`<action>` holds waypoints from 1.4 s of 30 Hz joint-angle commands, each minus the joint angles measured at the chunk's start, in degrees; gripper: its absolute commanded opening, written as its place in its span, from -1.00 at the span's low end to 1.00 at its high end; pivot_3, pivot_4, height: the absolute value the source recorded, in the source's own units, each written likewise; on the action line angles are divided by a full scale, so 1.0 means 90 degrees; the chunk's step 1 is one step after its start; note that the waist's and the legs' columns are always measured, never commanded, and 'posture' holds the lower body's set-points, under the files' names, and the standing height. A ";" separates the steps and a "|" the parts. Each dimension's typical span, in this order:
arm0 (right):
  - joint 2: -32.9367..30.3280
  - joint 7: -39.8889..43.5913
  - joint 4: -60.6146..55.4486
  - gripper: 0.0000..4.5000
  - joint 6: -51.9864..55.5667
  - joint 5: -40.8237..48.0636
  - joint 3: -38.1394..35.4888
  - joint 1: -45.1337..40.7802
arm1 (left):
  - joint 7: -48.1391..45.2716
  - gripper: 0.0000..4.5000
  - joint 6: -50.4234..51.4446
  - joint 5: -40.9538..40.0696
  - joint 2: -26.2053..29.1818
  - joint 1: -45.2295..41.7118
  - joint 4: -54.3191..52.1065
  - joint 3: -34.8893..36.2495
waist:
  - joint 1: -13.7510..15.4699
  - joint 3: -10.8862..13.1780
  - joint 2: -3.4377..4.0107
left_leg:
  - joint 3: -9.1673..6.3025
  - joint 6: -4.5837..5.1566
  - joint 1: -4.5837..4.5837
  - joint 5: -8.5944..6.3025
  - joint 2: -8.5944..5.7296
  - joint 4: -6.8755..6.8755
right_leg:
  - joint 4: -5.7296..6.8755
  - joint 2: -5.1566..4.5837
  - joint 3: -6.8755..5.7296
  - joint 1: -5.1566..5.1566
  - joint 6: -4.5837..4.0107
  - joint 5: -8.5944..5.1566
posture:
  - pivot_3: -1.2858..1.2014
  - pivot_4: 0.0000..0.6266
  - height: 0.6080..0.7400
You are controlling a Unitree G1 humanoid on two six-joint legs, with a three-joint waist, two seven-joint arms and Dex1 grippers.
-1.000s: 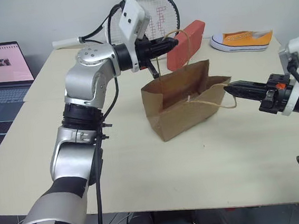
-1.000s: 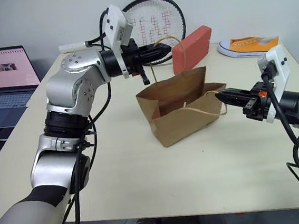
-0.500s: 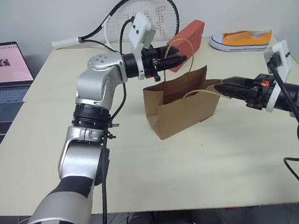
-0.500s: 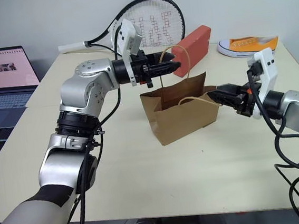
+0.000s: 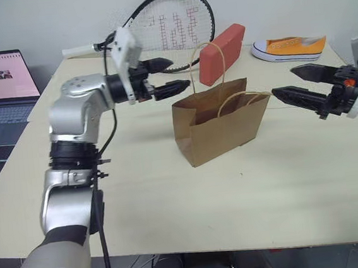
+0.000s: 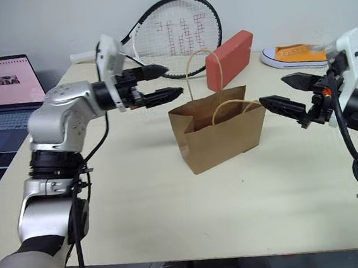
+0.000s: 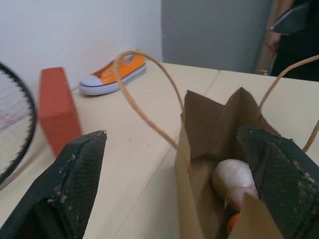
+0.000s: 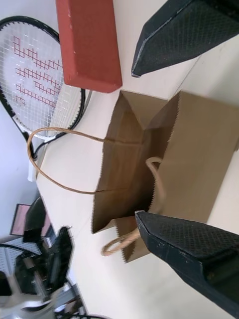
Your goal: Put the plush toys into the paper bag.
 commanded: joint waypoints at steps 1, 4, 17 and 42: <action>-0.0371 0.0894 -0.0201 1.00 -0.0807 -0.0508 -0.0448 0.0476 | -0.0116 0.99 0.0197 -0.0443 0.0325 0.0555 -0.0883 0.0446 | 0.0001 0.0000 0.0000 | -0.0001 0.0000 0.0000 0.0000 0.0000 0.0000 | 0.0000 0.0000 -0.0001 0.0000 0.0000 0.0000 | 0.03 -0.52 1.00; -0.0548 0.1369 -0.0500 1.00 -0.0695 -0.0284 -0.0644 0.1019 | -0.0284 0.99 0.0594 -0.0986 0.0475 0.1511 -0.1814 0.0615 | 0.0008 0.0000 0.0000 | 0.0000 0.0000 0.0002 0.0000 0.0000 0.0004 | 0.0001 -0.0001 0.0001 0.0004 0.0000 0.0000 | 0.03 -0.52 1.00; -0.0263 0.1166 -0.1953 1.00 -0.0514 0.0484 0.0258 0.1398 | 0.0250 0.99 0.0022 -0.0946 -0.0159 0.2508 -0.1946 0.0371 | 0.0050 -0.0001 -0.0002 | 0.0004 0.0000 0.0006 0.0000 -0.0005 0.0018 | -0.0009 -0.0006 0.0005 0.0020 -0.0006 -0.0002 | 0.03 -0.52 1.00; -0.0395 0.0861 -0.2027 1.00 -0.0473 0.0923 -0.0085 0.1591 | -0.1029 0.99 -0.0787 -0.0508 -0.0430 0.1436 -0.0191 -0.0261 | 0.0038 -0.0001 -0.0002 | -0.0001 0.0000 0.0005 0.0000 -0.0002 0.0012 | -0.0004 -0.0004 -0.0001 0.0015 -0.0001 0.0002 | 0.03 -0.52 1.00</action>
